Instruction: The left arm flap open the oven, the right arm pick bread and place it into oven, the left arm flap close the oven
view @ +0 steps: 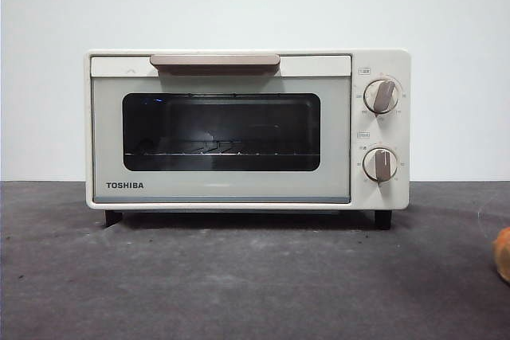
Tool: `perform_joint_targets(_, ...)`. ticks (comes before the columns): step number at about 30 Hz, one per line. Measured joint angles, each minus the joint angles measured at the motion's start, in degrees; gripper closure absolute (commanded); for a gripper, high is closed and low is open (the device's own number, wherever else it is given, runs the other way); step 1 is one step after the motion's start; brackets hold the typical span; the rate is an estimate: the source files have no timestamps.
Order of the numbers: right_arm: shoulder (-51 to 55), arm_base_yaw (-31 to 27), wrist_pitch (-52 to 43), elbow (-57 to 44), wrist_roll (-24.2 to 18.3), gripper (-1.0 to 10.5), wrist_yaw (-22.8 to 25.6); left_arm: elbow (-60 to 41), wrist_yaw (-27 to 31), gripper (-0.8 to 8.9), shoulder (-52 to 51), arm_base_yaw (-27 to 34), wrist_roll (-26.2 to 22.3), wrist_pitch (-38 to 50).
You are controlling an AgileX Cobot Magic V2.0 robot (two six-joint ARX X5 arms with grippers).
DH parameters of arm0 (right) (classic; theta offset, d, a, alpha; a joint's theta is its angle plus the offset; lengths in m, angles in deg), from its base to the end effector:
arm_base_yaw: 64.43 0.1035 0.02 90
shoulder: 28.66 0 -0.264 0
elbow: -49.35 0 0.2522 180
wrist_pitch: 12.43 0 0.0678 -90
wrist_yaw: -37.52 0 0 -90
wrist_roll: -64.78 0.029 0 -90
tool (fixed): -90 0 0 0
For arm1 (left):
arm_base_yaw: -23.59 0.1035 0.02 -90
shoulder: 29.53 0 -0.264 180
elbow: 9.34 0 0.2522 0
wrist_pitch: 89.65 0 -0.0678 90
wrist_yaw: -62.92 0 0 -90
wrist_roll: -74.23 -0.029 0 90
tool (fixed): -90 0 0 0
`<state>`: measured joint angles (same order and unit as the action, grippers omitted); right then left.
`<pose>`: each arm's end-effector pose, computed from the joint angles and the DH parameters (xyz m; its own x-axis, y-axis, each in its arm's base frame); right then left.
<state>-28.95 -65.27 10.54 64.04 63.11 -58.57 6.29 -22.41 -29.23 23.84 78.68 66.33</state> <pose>0.0959 0.0017 0.1532 0.9847 0.0917 -0.1482 -0.0946 0.9954 -0.0130 0.0948 0.0028 0.1569 0.9849 0.0857 -0.1506 -0.0963 0.9933 -0.0644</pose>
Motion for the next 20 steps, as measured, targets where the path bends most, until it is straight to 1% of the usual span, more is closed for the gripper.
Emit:
perform_joint_targets(3, 0.0, 0.0, 0.0, 0.0, 1.4, 9.4, 0.0, 0.0, -0.1, 8.05, 0.0, 0.0, 6.6, 0.0)
perform_joint_targets(5, 0.0, 0.0, 0.0, 0.0, 3.7, 9.4, -0.1, 0.0, -1.0, 8.05, 0.0, 0.0, 9.5, 0.0)
perform_joint_targets(7, 0.0, 0.0, 0.0, 0.0, 6.9, 9.4, -0.4, 0.0, -4.4, 8.04, 0.0, 0.0, 10.9, -0.2)
perform_joint_targets(10, 0.0, 0.0, 0.0, 0.0, 11.0, 9.4, -3.7, 0.0, -10.7, 8.03, 0.2, -0.2, 12.2, 0.1)
perform_joint_targets(11, 0.0, 0.0, -0.1, 0.0, 12.4, 9.4, -4.4, 0.1, -11.3, 8.03, 0.3, -0.5, 13.0, 0.1)
perform_joint_targets(16, 0.0, 0.0, 0.8, 1.0, 20.0, 9.4, -4.7, 1.6, -12.1, 8.03, 1.8, -1.3, 18.0, -1.5)
perform_joint_targets(20, -0.1, 0.0, 0.9, 5.4, 24.2, 9.4, -4.7, 5.7, -12.1, 8.03, 3.5, -2.4, 21.7, -1.6)
